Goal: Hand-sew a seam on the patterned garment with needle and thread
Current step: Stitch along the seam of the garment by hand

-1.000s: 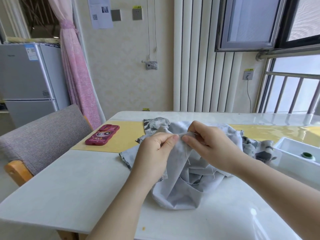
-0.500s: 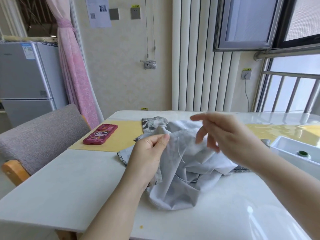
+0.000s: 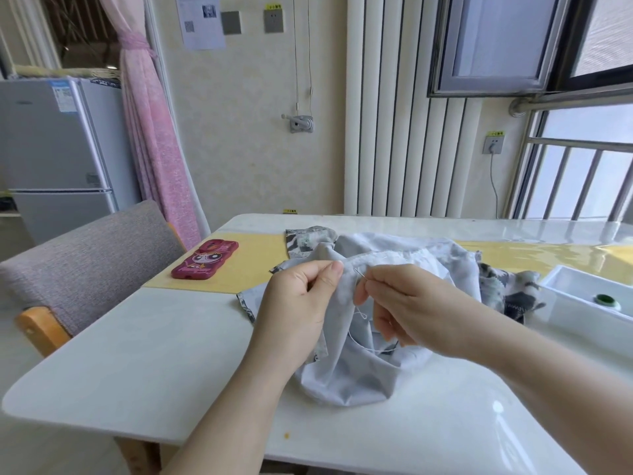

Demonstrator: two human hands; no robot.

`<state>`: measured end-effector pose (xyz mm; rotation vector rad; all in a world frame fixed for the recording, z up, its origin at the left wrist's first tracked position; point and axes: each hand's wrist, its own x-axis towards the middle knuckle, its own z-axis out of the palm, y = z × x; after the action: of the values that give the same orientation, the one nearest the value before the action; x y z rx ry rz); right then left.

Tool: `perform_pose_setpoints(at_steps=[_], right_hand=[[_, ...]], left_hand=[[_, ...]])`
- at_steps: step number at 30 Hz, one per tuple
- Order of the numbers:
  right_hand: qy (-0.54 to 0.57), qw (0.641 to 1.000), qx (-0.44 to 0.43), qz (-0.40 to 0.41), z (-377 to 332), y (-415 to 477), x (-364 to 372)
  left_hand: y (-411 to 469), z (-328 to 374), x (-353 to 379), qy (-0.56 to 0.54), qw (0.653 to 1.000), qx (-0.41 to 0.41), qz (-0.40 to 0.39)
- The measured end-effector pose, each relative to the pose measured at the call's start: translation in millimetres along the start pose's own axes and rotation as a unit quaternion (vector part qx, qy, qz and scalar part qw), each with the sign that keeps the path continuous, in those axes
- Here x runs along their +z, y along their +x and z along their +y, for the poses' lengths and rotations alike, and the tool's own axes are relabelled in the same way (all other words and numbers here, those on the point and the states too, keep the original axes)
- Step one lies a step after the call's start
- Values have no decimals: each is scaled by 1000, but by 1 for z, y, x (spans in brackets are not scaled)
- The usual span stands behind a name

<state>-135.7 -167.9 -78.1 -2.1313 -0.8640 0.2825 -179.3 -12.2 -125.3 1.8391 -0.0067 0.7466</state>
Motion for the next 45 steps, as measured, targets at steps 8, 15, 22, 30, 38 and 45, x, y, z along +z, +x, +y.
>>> perform_pose_setpoints(at_steps=[8,15,22,30,38,45], right_hand=[[-19,1000,0,9,-5,-2,0],[-21,1000,5,3,-6,-4,1],[-34,999,1,-3,-9,-4,2],[-37,999,3,-12,-9,-2,3],[17,1000,10,-8,-8,6,7],[110,994,8,18,-4,15,16]], left_hand=[[-2,4,1,-10,1000,-9,6],[-2,3,1,-9,999,-25,17],[-1,2,0,-8,1000,-20,17],[-5,9,0,-5,1000,4,16],[-9,8,7,183,950,216,135],[-13,6,13,73,977,145,137]])
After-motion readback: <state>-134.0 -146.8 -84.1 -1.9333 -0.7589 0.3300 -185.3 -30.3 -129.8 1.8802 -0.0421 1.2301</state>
